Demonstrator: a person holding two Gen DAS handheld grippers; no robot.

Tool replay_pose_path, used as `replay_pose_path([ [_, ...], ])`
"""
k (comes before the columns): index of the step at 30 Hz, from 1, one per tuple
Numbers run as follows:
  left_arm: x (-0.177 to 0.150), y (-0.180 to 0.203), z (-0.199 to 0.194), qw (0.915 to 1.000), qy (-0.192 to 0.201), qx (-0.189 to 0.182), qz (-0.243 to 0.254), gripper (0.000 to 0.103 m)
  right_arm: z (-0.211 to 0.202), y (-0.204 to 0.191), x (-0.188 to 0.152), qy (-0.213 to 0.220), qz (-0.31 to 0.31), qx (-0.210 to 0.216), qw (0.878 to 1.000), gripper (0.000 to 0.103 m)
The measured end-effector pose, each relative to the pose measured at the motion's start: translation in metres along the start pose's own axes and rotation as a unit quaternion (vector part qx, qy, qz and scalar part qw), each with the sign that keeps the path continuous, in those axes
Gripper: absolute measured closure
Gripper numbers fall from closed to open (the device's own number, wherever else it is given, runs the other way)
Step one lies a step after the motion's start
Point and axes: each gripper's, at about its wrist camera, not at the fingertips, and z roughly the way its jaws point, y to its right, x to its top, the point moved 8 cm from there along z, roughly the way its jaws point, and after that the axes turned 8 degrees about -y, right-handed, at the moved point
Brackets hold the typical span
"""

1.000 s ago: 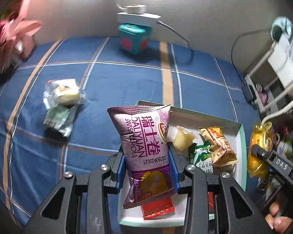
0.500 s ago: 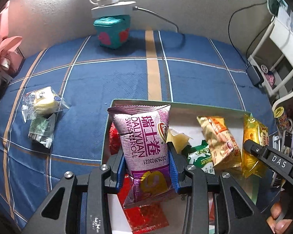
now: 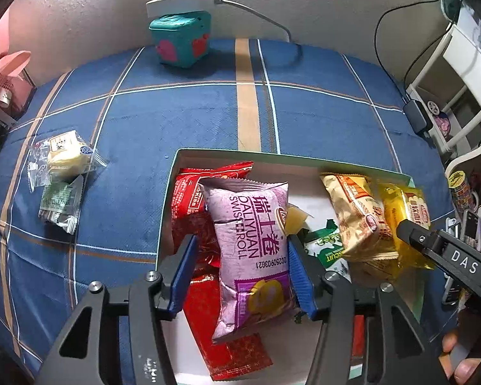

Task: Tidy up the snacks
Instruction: 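Open both grippers to drop the bread bag and swiss-roll pack into the tray, then move both tools back to the green pack and clear-wrapped bun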

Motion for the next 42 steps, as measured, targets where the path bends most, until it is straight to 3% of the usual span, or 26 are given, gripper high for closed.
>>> replay_pose_path([
  [2,-0.001,-0.001,-0.003,0.9999,-0.004,-0.01,-0.006,0.034,-0.001,0.0,0.001,0.001,-0.004,-0.001,1.0,0.03],
  [4,-0.003,-0.003,-0.006,0.9997,-0.006,-0.018,-0.012,0.034,-0.003,0.001,0.001,0.001,-0.007,-0.001,1.0,0.021],
  [9,-0.009,-0.017,-0.012,0.999,-0.012,-0.025,-0.036,0.031,-0.008,0.003,0.002,0.006,-0.012,-0.003,1.0,0.012],
  [14,-0.012,-0.034,-0.024,0.997,-0.007,-0.037,-0.067,0.024,-0.013,0.007,0.0,0.006,-0.012,-0.008,1.0,0.01],
  [17,-0.014,-0.043,-0.031,0.9961,0.0,-0.036,-0.081,0.02,-0.02,0.008,-0.001,0.015,-0.014,-0.019,1.0,0.0],
  [25,-0.012,-0.085,-0.036,0.9935,0.011,0.006,-0.113,0.012,-0.034,-0.014,-0.009,0.027,-0.041,-0.042,0.998,0.0],
  [33,-0.007,-0.128,-0.051,0.989,0.034,0.029,-0.141,0.008,-0.034,-0.063,-0.023,0.03,-0.089,-0.05,0.994,0.0],
  [35,-0.006,-0.14,-0.054,0.9876,0.039,0.037,-0.148,0.003,-0.034,-0.077,-0.027,0.031,-0.097,-0.048,0.994,0.0],
  [42,-0.003,-0.205,-0.066,0.9781,0.057,0.064,-0.19,0.001,-0.028,-0.133,-0.042,0.029,-0.133,-0.037,0.99,0.0],
])
